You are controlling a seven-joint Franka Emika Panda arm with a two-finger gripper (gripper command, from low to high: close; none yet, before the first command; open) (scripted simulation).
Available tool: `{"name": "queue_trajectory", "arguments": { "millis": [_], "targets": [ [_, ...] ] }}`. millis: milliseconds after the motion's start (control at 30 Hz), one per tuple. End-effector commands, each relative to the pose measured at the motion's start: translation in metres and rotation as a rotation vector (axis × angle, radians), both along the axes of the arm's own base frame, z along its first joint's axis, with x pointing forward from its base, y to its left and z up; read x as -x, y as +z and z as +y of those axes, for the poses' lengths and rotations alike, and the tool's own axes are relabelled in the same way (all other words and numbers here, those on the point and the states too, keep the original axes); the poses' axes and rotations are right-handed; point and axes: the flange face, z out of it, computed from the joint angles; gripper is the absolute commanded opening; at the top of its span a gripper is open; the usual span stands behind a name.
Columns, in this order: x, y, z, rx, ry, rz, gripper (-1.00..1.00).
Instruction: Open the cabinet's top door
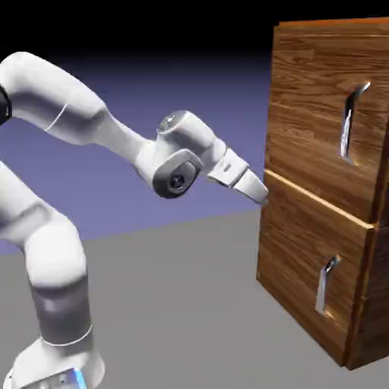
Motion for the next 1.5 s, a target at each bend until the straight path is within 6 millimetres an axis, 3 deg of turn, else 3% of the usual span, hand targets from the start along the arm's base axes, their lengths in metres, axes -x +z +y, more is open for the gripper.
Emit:
{"name": "queue_trajectory", "arguments": {
  "millis": [0, 400, 767, 1133, 1467],
  "targets": [
    [-0.001, 0.008, 0.002, 0.001, 0.004, -0.018, 1.00],
    [-0.002, 0.090, 0.014, 0.005, 0.043, -0.236, 1.00],
    [0.008, 0.143, 0.004, -0.008, 0.062, -0.420, 1.00],
    [0.015, 0.169, -0.028, -0.030, 0.067, -0.574, 1.00],
    [0.012, 0.170, -0.074, -0.051, 0.059, -0.676, 1.00]
  ]
}}
